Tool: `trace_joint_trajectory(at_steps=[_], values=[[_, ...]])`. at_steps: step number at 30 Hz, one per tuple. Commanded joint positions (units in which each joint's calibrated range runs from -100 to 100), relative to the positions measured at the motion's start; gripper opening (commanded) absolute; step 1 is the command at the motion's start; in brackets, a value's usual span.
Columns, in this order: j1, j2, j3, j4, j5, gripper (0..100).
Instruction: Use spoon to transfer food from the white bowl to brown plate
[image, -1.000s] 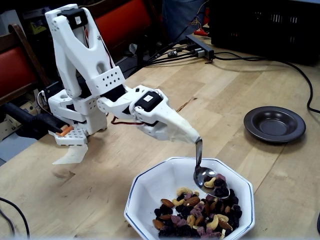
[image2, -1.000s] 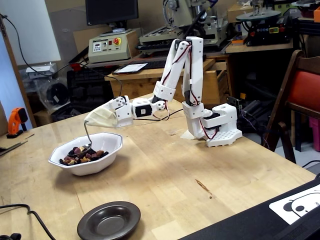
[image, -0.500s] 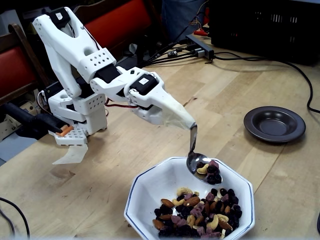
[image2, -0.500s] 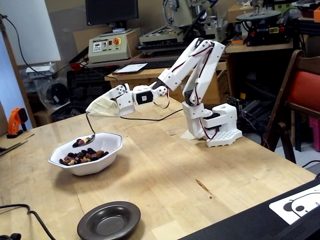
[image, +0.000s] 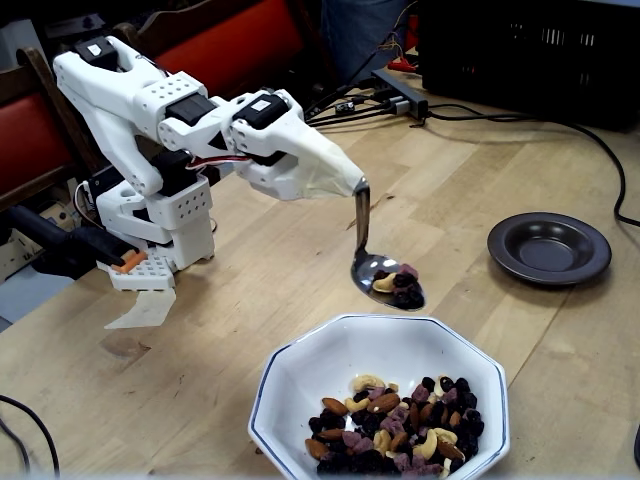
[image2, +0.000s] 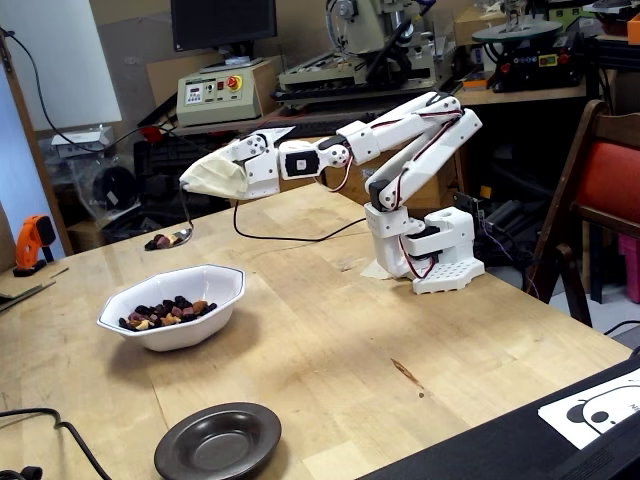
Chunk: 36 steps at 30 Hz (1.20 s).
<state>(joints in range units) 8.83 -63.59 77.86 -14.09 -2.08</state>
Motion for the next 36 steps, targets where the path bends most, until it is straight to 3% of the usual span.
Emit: trace_joint_trajectory(at_steps=[1,16,36], values=[[-0.61,-3.21,-2.73,2.63,1.76,3],[-17.42,-3.21,-2.73,3.73,1.76,3],[-29.5,-3.89,-2.64,3.73,1.76,3]])
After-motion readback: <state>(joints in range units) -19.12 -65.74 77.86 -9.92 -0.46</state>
